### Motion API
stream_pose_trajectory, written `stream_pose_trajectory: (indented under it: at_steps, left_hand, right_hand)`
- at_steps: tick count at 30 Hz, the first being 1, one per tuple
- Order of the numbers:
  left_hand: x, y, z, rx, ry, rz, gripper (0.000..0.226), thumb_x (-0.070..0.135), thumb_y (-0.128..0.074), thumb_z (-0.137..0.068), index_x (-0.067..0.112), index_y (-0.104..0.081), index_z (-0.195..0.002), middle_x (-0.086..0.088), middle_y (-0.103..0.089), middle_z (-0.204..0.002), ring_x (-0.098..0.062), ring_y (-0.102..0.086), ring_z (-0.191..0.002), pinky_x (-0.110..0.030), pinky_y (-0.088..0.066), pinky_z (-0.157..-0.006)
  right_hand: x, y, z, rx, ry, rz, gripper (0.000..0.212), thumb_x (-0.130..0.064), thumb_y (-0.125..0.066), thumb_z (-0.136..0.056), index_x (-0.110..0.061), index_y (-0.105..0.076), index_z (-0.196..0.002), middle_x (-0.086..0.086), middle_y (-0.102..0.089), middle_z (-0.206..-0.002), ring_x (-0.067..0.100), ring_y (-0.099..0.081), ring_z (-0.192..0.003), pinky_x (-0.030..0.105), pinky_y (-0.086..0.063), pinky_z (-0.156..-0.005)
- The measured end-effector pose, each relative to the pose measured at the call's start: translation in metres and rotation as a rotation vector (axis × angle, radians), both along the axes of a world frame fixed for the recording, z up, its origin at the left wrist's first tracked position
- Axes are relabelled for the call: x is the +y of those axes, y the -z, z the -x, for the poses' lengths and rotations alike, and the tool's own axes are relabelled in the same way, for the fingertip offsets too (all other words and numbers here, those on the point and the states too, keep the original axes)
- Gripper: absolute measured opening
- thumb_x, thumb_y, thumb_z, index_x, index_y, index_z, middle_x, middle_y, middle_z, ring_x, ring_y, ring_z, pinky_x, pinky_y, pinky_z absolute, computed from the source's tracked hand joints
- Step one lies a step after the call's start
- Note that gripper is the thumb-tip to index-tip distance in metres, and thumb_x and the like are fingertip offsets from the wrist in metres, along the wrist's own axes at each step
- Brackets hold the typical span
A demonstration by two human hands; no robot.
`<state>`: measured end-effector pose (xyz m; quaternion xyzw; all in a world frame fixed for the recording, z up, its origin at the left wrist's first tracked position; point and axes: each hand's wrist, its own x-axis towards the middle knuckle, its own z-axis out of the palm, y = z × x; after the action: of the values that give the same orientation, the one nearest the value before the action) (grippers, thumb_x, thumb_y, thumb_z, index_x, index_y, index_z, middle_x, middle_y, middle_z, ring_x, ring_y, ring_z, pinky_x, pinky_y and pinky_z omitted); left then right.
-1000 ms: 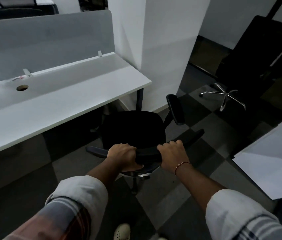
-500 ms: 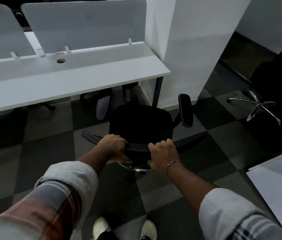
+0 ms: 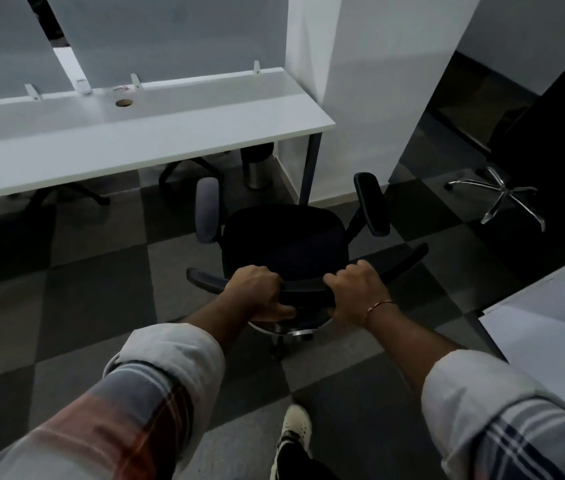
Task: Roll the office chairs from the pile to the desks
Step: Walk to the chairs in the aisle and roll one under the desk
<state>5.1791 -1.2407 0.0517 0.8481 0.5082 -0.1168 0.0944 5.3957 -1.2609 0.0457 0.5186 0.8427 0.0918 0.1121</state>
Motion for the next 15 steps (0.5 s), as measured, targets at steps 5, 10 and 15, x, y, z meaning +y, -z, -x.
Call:
stream_pose_trajectory:
  at_steps: [5, 10, 15]
  left_hand:
    - [-0.042, -0.002, -0.012, -0.04, 0.076, 0.01, 0.053, 0.074, -0.052, -0.082, 0.024, -0.069, -0.086, 0.007, -0.06, -0.067, -0.011, -0.058, -0.061, -0.028, -0.041, -0.054]
    - [-0.067, -0.003, -0.004, -0.071, 0.074, 0.038, 0.052, 0.079, -0.054, -0.081, 0.031, -0.068, -0.095, 0.011, -0.061, -0.07, -0.007, -0.06, -0.064, -0.025, -0.047, -0.056]
    - [-0.075, 0.001, -0.008, -0.072, -0.01, -0.024, 0.051, 0.08, -0.054, -0.081, 0.032, -0.063, -0.097, 0.012, -0.06, -0.072, -0.004, -0.058, -0.064, -0.022, -0.045, -0.057]
  right_hand:
    - [-0.039, 0.008, -0.035, 0.069, -0.096, -0.008, 0.039, -0.052, -0.072, -0.056, -0.019, -0.061, -0.073, 0.001, -0.057, -0.059, 0.023, -0.053, -0.054, 0.032, -0.038, -0.06]
    - [-0.064, 0.009, -0.042, 0.174, -0.18, -0.074, 0.04, -0.057, -0.052, -0.067, -0.018, -0.06, -0.072, 0.002, -0.056, -0.059, 0.023, -0.052, -0.053, 0.032, -0.036, -0.057]
    - [-0.06, 0.011, -0.046, 0.168, -0.196, -0.076, 0.039, -0.058, -0.057, -0.069, -0.019, -0.061, -0.074, 0.0, -0.057, -0.062, 0.021, -0.051, -0.055, 0.032, -0.038, -0.058]
